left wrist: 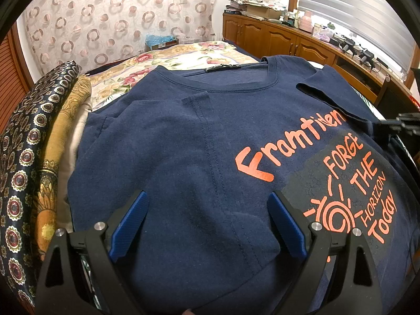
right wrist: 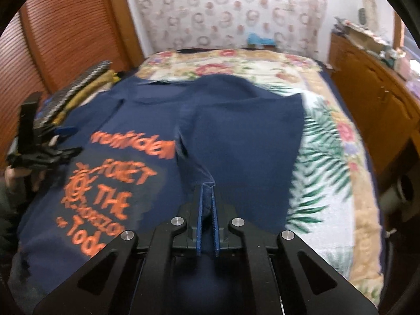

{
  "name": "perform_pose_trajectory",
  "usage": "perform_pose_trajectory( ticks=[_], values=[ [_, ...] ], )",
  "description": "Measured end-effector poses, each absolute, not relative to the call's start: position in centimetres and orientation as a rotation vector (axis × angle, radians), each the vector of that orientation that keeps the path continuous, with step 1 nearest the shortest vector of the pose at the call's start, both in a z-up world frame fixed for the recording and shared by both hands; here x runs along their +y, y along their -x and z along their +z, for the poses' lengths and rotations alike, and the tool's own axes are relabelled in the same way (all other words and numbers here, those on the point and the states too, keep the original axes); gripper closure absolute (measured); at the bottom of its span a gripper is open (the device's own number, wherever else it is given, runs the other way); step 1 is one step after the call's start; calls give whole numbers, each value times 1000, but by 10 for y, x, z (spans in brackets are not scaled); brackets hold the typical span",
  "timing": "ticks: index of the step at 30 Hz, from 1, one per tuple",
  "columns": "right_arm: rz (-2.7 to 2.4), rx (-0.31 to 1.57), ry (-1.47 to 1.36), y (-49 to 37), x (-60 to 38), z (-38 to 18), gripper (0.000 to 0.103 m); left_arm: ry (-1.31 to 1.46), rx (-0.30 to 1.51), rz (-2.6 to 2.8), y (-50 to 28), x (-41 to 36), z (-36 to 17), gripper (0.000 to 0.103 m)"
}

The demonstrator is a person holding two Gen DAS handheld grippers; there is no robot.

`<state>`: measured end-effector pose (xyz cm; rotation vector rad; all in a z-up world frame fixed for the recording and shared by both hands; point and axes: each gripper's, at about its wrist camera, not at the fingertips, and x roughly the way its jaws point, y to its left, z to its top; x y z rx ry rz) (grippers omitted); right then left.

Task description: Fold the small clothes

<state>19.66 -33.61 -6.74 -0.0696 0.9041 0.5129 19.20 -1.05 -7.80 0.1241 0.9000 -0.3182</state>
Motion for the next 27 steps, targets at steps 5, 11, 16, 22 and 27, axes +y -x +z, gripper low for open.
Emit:
perform_pose_trajectory(
  ticks=[5,11,16,22,27],
  values=[
    [554,927,109,-185,-315,-75,93,-127,901,-317,-192,-11,-78,10],
    [502,880,132,-201,-324,-64,65,-128,906,-316,-191,-11,-80,10],
    [427,835,174,-239,-337,-61,57,-127,904,-282,-186,-9,-71,10],
    [376,862,224,-277,-340,-80,57,-112,828,-244,-187,3,-31,10],
    [392,864,239,-281,-338,-92,56,-98,843,-196,-214,23,-15,10]
  ],
)
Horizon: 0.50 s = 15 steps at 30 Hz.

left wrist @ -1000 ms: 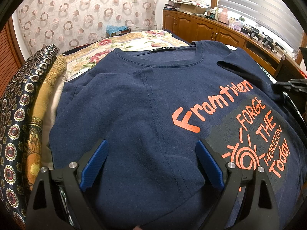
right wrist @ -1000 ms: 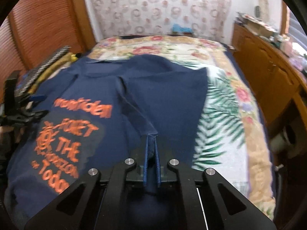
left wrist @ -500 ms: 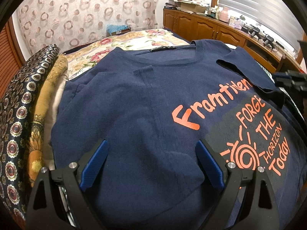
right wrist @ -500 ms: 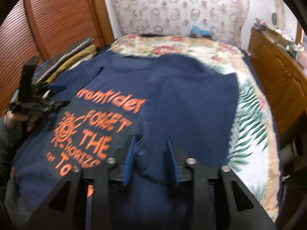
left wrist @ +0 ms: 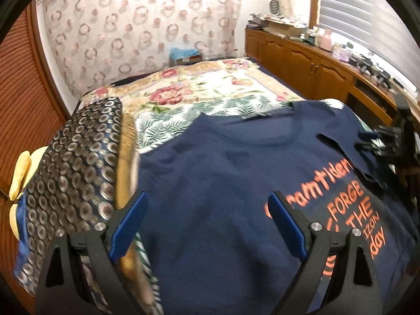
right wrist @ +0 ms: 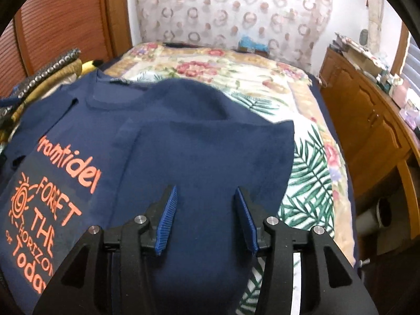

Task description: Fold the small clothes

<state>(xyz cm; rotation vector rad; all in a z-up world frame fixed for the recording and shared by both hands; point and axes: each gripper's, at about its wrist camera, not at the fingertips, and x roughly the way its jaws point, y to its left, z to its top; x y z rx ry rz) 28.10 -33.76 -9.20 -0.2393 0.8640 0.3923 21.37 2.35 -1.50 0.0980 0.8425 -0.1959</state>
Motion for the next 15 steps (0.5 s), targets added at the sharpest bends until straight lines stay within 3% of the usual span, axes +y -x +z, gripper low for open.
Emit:
perform_pose_trajectory(
  ticks=[2,5,8,12,15],
  values=[
    [396,868,222,-282,-339,-93,55,-96,861,-192,-228,32,-10,12],
    [395,868,221,-282,-340,-93,55,-107,899,-188,-247,34,-9,22],
    [394,867,225,-281,-339,-93,54,-132,953,-176,-270,36,-12,43],
    [396,868,221,-281,-338,-94,54,-214,1044,-139,-297,31,-28,62],
    [395,867,222,-281,-339,-94,54,-287,1105,-106,-312,27,-40,63]
  ],
)
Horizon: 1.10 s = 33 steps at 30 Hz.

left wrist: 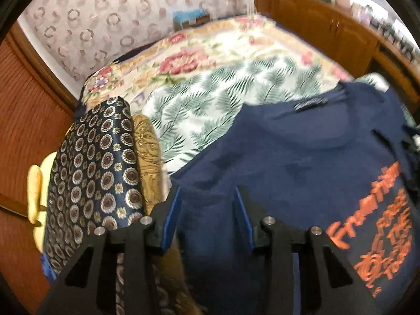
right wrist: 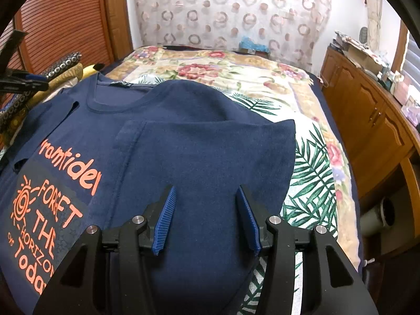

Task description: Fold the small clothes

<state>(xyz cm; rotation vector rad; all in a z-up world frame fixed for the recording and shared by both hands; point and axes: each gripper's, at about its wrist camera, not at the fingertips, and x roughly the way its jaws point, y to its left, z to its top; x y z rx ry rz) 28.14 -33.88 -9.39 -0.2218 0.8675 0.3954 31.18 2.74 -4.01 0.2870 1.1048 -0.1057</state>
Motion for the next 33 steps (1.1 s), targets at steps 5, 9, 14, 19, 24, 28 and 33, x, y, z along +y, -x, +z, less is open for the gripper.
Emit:
perform_pose_trajectory(
  ticks=[5,9,14,19,24,28,33],
  values=[
    [395,868,222,-281,-339,-94,53,-372,1211,-74,-331,23,-66,63],
    [396,868,221,-282,-337,-94,53,-400,1228,-68,-338,20,-73,63],
    [396,868,221,-282,-338,-94,53,-345,1233,-105,-343,26,-72,71],
    [395,867,222,-282,-338,-94,53,-293,1242,-143,-340,32,-72,95],
    [396,868,221,-282,-339,-94,53,-316,1190,-122,-333,33,-63,101],
    [396,868,221,-282,-339,-94,53,-282,1057,-78,-323,46,-29,102],
    [396,868,221,-282,-339,-94,53,-243,989,-67,-316,64,-4,102]
  ],
)
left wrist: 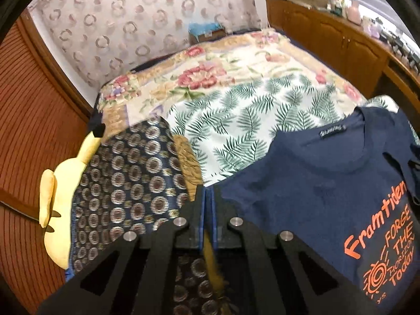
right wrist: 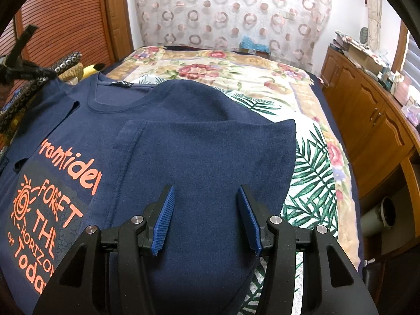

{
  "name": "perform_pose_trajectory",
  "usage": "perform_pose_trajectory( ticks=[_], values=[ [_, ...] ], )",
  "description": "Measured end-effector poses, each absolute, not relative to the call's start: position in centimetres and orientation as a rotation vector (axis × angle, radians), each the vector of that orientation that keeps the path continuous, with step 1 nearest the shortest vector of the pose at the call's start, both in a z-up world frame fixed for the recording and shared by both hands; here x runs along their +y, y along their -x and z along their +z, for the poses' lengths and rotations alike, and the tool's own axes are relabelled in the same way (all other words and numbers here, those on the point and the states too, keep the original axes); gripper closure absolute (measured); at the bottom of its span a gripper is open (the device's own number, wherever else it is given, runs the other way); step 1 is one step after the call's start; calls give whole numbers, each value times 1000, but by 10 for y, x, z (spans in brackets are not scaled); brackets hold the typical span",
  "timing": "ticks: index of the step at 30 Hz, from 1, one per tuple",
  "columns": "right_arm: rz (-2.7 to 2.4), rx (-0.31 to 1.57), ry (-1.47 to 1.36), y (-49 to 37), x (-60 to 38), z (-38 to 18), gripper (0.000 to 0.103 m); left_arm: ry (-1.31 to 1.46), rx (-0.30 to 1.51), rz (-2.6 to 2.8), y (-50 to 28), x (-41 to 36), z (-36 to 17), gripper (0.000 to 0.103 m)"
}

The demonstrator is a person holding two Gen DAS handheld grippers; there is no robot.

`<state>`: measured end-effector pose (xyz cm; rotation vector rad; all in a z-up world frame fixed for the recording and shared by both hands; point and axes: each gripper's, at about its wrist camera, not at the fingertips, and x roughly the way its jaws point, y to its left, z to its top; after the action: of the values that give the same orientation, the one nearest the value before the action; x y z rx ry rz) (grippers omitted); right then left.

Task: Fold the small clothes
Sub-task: 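Hold the shirt edge with the left gripper while the right gripper grasps the folded side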

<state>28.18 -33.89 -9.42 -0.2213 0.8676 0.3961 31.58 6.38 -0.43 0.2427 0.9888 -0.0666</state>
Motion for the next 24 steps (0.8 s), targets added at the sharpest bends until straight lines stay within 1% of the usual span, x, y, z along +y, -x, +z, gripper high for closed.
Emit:
perform_pose_trajectory(
  ticks=[6,11,15,24],
  values=[
    [391,863,214,-281,-339,-93,53,-184,882,-94,-289,73,27,102],
    [366,832,216,-281,-346,-81,53,-137,812,-133,-267,72,41,102],
    [332,825,196,-292,-358,-69,52,-139,798,-161,-252,67,41,102],
    [284,874,161,-327,-381,-76,52,-117,779,-210,-226,55,32,102]
  ],
)
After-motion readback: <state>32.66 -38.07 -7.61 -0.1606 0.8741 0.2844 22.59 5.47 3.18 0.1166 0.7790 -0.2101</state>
